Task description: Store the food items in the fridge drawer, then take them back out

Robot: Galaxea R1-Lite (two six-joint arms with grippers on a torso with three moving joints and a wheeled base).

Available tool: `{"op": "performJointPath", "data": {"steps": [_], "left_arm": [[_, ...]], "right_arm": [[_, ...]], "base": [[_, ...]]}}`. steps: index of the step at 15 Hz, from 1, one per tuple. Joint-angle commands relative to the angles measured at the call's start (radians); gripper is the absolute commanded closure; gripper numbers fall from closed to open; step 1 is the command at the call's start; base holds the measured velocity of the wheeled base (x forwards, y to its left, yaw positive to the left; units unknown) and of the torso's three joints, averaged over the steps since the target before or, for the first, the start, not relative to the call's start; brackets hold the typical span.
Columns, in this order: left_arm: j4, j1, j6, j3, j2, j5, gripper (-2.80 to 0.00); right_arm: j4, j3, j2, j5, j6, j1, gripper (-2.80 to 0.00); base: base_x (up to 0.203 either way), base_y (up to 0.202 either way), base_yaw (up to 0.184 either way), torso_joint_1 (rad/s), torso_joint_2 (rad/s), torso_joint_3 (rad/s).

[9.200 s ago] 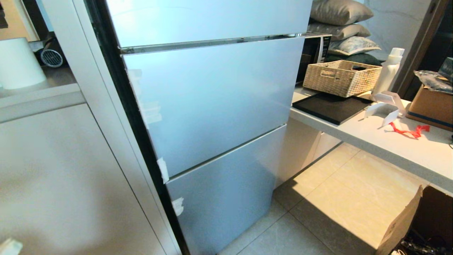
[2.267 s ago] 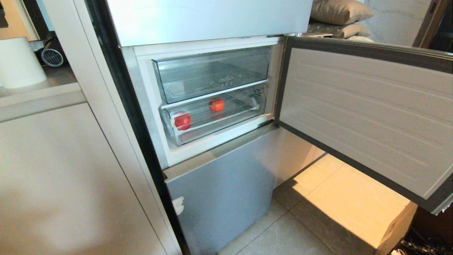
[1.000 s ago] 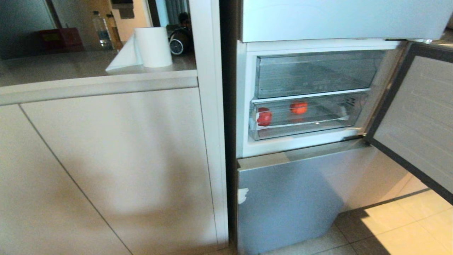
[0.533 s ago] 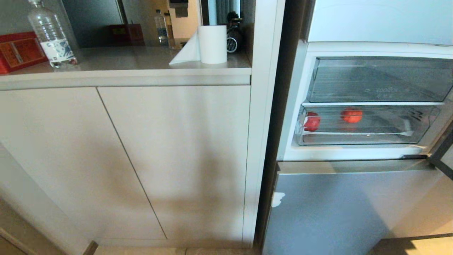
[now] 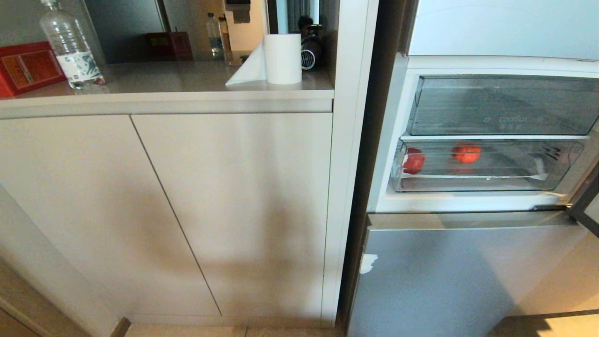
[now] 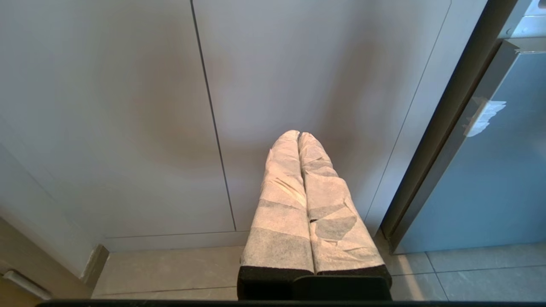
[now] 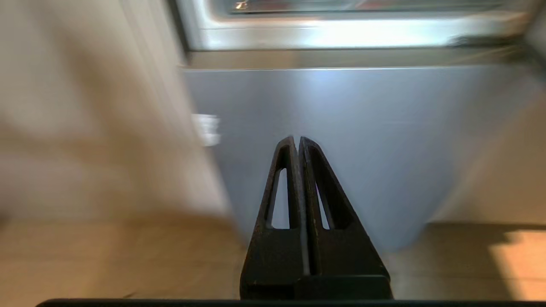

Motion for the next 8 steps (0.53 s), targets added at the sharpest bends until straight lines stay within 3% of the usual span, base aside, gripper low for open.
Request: {"op": "performJointPath", "data": {"steps": [1, 5, 8], "left_arm": [[0.0, 0.0, 0.0, 0.002, 0.0, 0.0, 0.0], [0.0, 0.0, 0.001, 0.002, 0.0, 0.0, 0.0], [0.0, 0.0, 0.0, 0.002, 0.0, 0.0, 0.0]], "right_arm": [[-0.07, -0.091, 0.41, 0.052, 0.047, 0.002, -2.8], [-0.392, -0.171, 0.886, 0.122, 0.07, 0.016, -2.8], [-0.622, -0.215, 1.093, 0.141, 0.077, 0.05, -2.8]], "base": [[0.0, 0.0, 0.0, 0.0, 0.0, 0.0], [0.0, 0.0, 0.0, 0.0, 0.0, 0.0], [0.0, 0.0, 0.0, 0.0, 0.0, 0.0]]}}
